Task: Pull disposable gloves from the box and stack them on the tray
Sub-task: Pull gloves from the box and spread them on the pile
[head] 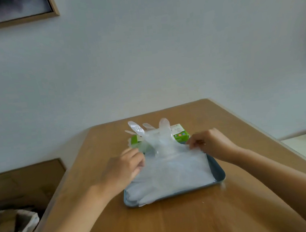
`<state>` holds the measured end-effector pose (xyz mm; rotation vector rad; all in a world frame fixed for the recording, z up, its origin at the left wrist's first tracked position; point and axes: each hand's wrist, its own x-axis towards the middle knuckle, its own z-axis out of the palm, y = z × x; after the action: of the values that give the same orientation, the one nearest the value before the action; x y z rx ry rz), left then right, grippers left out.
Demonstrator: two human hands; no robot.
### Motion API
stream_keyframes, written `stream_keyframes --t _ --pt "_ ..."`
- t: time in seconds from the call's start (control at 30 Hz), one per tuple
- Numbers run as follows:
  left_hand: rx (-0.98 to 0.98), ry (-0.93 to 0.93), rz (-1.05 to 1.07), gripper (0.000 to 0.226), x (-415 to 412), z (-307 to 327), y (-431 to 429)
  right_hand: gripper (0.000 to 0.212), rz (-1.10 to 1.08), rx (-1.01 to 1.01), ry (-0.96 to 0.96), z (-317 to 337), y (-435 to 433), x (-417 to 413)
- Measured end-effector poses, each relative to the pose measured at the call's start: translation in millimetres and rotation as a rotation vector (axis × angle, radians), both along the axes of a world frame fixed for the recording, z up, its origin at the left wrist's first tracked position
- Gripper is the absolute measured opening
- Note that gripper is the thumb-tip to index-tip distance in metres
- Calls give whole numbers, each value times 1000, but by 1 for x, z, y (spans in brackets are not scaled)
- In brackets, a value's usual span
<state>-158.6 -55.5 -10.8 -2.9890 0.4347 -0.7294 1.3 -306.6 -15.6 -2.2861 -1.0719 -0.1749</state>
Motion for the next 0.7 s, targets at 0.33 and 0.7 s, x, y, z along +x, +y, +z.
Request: stream_keyframes --t 0.33,0.7 --pt "133 58 -82 49 -4 -32 11 32 91 -219 67 -28 -2 6" --pt "-538 342 289 14 3 8 13 37 108 -274 -55 -27 -24 -2"
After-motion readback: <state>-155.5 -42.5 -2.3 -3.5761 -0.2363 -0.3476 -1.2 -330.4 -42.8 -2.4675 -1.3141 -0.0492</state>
